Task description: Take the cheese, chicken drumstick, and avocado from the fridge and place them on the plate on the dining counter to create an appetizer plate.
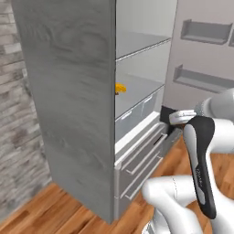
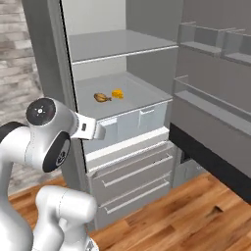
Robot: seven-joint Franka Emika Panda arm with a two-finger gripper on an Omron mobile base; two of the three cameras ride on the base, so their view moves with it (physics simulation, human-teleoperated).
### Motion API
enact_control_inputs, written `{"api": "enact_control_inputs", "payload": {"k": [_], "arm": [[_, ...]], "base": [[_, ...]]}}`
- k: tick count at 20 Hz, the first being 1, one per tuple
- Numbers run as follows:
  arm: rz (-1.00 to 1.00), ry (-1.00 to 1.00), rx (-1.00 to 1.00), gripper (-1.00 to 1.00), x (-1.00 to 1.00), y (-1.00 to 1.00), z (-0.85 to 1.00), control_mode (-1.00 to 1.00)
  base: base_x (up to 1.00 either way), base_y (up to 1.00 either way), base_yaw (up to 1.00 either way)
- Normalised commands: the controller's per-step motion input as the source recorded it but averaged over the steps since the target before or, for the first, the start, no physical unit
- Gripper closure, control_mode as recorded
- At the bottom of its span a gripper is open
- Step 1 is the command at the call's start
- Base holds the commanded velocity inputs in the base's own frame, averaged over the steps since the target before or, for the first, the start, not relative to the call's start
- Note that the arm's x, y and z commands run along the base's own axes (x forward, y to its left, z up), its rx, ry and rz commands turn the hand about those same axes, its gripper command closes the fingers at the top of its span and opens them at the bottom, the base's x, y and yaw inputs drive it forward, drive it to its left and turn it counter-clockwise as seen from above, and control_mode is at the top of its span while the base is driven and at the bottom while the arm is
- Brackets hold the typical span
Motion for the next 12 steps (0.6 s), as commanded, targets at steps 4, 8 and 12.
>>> {"api": "enact_control_inputs", "payload": {"k": [4, 8, 12], "arm": [[0.0, 0.0, 0.0, -1.0, 0.0, 0.0, 0.0, 1.0], [0.0, 0.0, 0.0, -1.0, 0.0, 0.0, 0.0, 1.0], [0.0, 0.0, 0.0, -1.0, 0.0, 0.0, 0.0, 1.0]], "base": [[0.0, -0.87, 0.36], [0.03, -0.63, 0.39], [0.28, -0.35, 0.43]]}}
